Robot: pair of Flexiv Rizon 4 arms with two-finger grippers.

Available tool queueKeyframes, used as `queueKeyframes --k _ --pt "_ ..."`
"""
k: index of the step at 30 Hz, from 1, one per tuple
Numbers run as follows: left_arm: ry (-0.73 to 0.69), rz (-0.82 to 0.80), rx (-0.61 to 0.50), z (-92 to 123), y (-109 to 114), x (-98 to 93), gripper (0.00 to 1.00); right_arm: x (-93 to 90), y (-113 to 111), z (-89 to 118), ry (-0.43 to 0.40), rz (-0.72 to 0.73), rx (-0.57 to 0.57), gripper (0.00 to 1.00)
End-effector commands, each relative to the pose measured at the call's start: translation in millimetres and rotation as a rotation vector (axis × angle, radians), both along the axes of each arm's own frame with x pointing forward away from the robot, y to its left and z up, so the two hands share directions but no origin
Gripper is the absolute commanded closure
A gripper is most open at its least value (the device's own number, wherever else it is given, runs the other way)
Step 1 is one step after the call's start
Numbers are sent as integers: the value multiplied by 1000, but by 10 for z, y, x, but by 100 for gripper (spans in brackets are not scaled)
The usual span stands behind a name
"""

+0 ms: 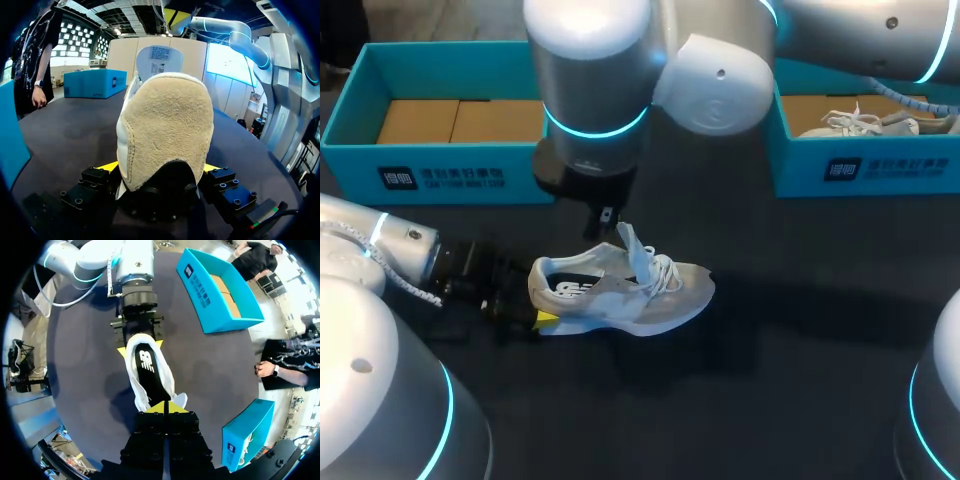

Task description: Take the shoe out of the shoebox, open the shoe tongue, remove and reinsert the insole, then place the shoe into the shoebox

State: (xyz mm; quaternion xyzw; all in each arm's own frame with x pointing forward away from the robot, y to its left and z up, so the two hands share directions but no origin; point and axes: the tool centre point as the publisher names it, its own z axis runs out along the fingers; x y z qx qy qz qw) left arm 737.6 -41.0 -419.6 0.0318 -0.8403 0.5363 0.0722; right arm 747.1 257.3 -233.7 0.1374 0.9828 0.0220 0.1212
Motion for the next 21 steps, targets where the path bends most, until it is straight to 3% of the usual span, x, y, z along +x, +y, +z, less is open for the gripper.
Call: queueKeyframes --k 1,8,21 --pt "0 0 0 -18 3 3 100 42 42 -72 14 24 -58 100" --pt "0 0 0 -18 3 3 100 143 150 -279 11 98 -73 100" --pt "0 0 0 -18 3 3 100 176 306 -729 125 229 -42 100"
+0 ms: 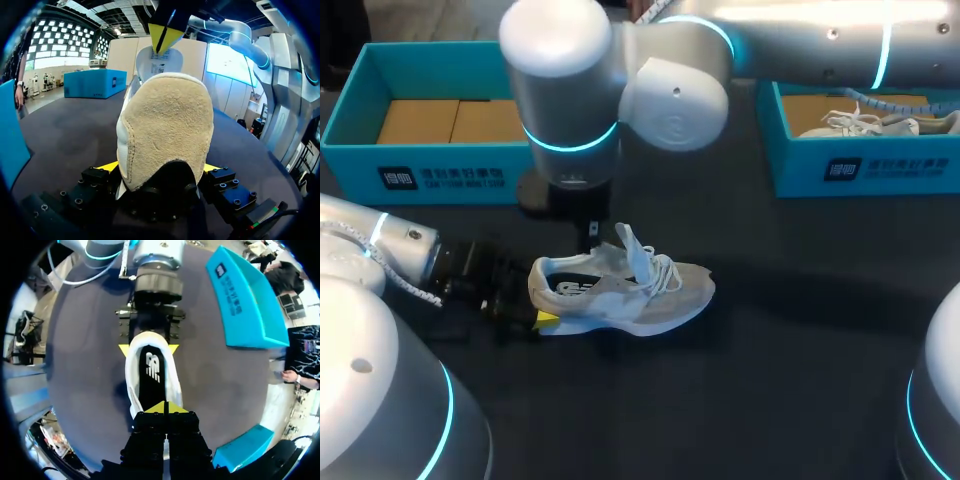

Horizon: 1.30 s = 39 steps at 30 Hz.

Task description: Take the shoe out of the shoebox, open the shoe tongue, remove and reinsert the insole, then place the shoe into the shoebox

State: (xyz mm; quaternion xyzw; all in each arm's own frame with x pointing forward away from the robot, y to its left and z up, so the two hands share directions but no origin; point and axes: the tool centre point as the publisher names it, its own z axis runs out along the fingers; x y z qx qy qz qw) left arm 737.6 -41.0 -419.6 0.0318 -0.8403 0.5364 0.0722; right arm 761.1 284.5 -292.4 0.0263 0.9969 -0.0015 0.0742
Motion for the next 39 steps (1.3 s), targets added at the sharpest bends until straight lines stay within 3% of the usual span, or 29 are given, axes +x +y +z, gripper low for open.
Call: queueKeyframes --k 1,10,18,27,31,38,39 --pt "0 1 0 -18 3 4 100 26 42 -162 32 10 18 100" --pt "0 1 0 -18 3 4 100 -66 69 -445 121 44 28 100" --pt "0 1 0 -18 3 4 100 -12 73 -684 186 77 20 100" --pt "0 1 0 -18 3 4 100 -57 8 -801 222 77 5 100" --pt "0 1 0 -18 3 4 100 -109 -31 -821 219 51 -3 100" --pt "0 1 0 -18 3 4 100 -78 -101 -821 143 -9 -3 100" --pt "0 1 0 -18 3 4 100 -70 -107 -822 139 -12 8 87"
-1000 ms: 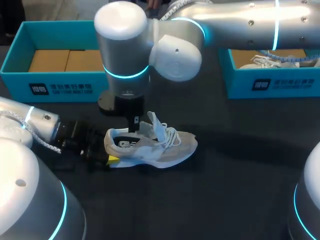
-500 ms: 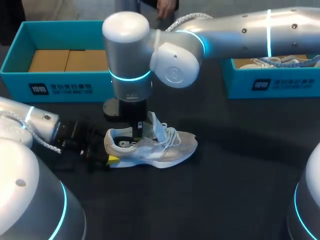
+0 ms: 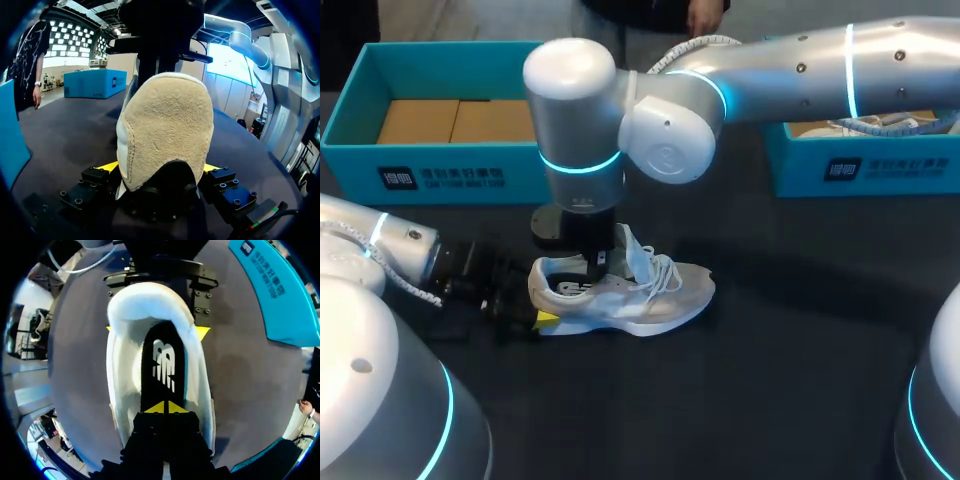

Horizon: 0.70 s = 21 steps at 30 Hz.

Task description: Take the shoe out of the shoebox, open the shoe tongue, remove and reinsert the insole, then place the shoe into the shoebox

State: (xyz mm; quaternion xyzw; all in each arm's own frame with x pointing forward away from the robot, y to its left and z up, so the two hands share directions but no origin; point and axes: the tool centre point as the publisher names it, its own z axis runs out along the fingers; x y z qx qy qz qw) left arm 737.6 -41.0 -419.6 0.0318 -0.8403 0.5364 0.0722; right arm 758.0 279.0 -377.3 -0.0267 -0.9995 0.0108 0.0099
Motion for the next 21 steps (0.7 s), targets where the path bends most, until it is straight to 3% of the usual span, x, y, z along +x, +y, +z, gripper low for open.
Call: queueKeyframes --k 1,2,4,21 --pt "0 1 0 -18 3 4 100 -31 -56 22 -32 -12 22 81" --pt "0 1 0 -18 3 4 100 -24 -59 19 -35 -13 19 70" --pt "0 1 0 -18 3 4 100 -7 -62 11 -38 -11 20 60" --pt "0 1 0 -18 3 4 100 129 27 -123 -4 48 59 51"
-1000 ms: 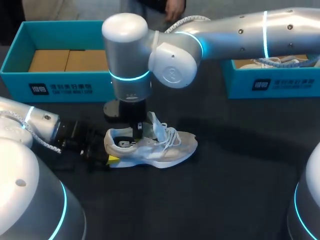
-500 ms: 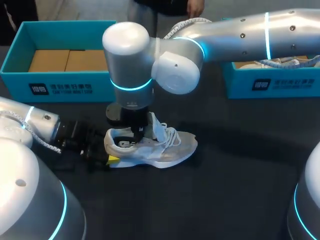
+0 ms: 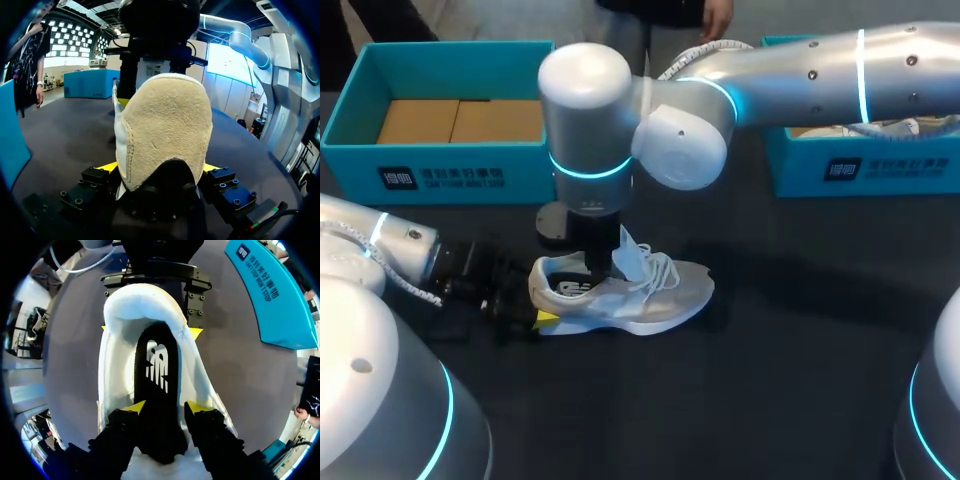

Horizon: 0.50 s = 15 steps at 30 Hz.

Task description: Take the shoe out of the shoebox, open the shoe tongue, remove and reinsert the insole, then place the shoe into the shoebox

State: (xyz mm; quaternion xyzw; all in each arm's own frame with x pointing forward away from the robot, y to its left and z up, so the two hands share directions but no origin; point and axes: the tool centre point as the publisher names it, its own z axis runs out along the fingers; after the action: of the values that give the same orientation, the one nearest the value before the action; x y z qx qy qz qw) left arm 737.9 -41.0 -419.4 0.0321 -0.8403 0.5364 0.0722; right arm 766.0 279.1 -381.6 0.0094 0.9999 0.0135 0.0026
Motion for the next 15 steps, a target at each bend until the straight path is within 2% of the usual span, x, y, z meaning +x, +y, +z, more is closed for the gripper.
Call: queueKeyframes --k 1,15 --pt "0 0 0 -20 3 1 100 50 37 -97 29 20 12 51" --pt "0 0 0 -20 3 1 100 -107 127 -352 144 46 31 53"
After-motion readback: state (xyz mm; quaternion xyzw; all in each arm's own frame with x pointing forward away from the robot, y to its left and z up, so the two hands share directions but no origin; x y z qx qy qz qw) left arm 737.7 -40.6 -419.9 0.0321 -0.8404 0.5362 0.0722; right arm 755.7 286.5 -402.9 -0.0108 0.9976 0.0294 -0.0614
